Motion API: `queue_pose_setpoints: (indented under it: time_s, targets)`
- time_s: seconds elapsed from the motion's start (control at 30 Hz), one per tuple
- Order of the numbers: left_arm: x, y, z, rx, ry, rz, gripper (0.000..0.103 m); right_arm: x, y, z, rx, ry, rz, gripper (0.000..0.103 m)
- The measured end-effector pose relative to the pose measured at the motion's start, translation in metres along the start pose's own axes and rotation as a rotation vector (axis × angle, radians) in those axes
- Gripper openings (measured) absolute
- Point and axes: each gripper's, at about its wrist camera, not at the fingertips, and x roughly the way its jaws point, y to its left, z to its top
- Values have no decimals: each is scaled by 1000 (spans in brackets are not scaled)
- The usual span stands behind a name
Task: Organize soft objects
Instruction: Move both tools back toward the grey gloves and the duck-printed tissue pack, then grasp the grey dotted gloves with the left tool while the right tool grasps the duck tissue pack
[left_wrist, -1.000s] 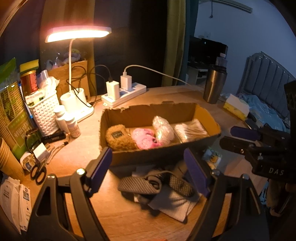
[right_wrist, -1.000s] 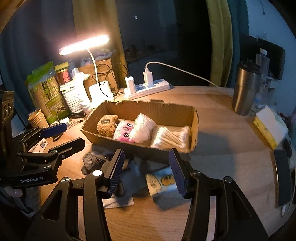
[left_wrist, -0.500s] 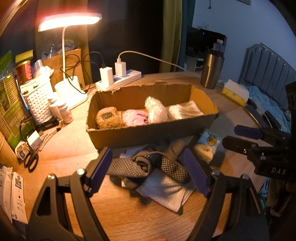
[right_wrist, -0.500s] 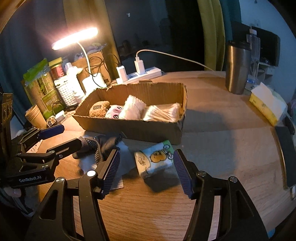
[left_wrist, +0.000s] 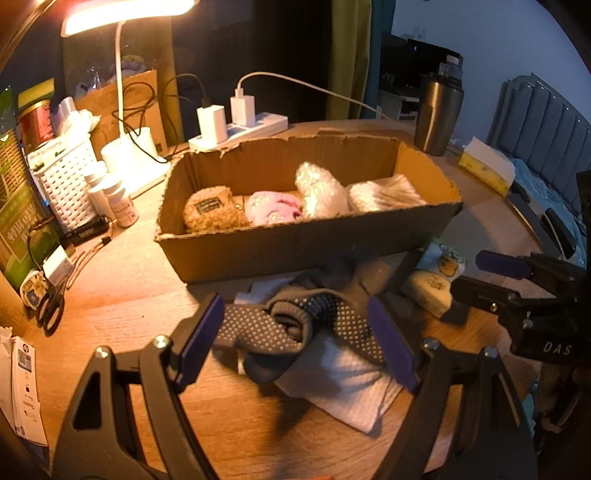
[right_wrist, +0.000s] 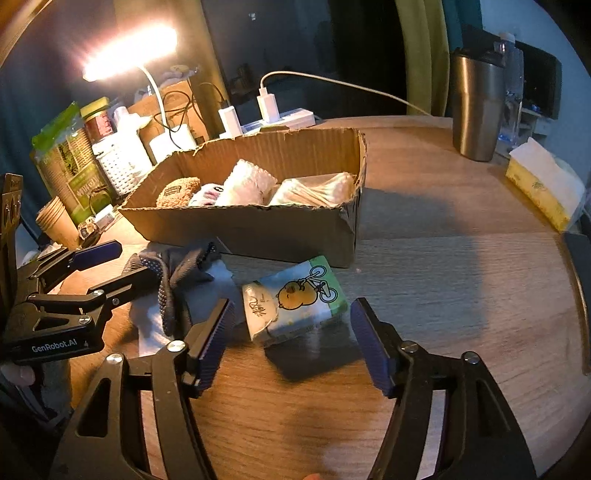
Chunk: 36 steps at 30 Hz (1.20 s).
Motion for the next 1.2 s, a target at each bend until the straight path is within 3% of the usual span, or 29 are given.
queue_pose_setpoints:
  time_s: [0.6, 0.67, 0.7, 0.9, 1.2]
  targets:
    - [29, -13, 2, 48, 50, -21, 80, 28, -4, 6, -3, 58, 28, 75]
    - [29, -12, 2, 47, 45, -31, 73, 29, -3, 6, -9, 62, 30, 75]
    - [28, -12, 2, 49, 42, -39, 63, 30, -2, 6, -13, 66, 30, 75]
    - [25, -12, 1, 61, 33, -65, 38, 35, 7, 5, -40, 88, 36, 75]
    - [10, -11, 2, 71, -23, -93, 28, 28, 12, 9, -44, 74, 21, 70]
